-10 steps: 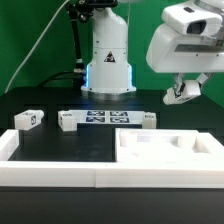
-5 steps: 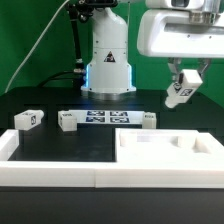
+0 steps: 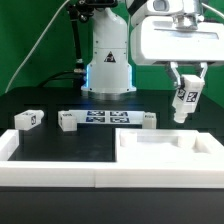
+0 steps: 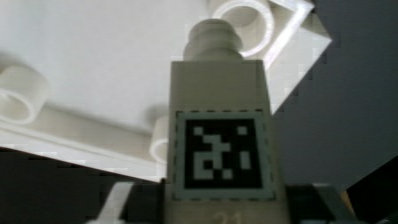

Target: Assemble one leg

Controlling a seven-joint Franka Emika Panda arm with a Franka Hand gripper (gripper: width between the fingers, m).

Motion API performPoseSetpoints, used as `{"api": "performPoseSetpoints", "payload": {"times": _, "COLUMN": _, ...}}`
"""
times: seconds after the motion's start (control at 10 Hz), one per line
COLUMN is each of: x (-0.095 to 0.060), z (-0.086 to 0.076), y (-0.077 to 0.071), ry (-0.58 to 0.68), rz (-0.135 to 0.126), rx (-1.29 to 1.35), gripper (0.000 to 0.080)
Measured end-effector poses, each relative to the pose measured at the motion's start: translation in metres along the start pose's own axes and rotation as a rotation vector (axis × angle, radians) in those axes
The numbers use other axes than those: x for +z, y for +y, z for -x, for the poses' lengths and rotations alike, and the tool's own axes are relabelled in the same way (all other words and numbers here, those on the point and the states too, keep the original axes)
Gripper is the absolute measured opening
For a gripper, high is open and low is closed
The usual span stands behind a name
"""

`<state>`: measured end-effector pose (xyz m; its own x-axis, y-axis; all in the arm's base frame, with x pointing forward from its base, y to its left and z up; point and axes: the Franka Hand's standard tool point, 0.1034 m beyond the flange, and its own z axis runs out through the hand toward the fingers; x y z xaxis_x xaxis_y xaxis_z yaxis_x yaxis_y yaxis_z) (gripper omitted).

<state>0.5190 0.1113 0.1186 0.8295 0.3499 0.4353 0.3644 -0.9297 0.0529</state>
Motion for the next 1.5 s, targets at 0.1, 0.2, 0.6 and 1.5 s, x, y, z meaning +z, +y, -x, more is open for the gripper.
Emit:
{"api": "performPoseSetpoints", "payload": {"times": 0.1, "x": 0.0, "z": -0.009, "y": 0.005, "ry": -0.016, "rz": 0.004, "rx": 0.002, "gripper": 0.0291}}
{"api": "performPoseSetpoints", "payload": {"times": 0.2, "x": 0.0, "z": -0.012, "y": 0.005, "ry": -0.011, "rz": 0.004, "rx": 0.001, "gripper": 0.0291}}
{"api": "performPoseSetpoints", "payload": {"times": 0.6, "x": 0.0, "z": -0.012, "y": 0.008, "ry": -0.017, "rz": 0.007, "rx": 0.031, "gripper": 0.0291}}
{"api": "performPoseSetpoints", "payload": {"times": 1.5, "x": 0.027, "z": -0.057, "y": 0.022, "ry": 0.032, "rz": 0.011, "rx": 0.075, "gripper": 0.0291}}
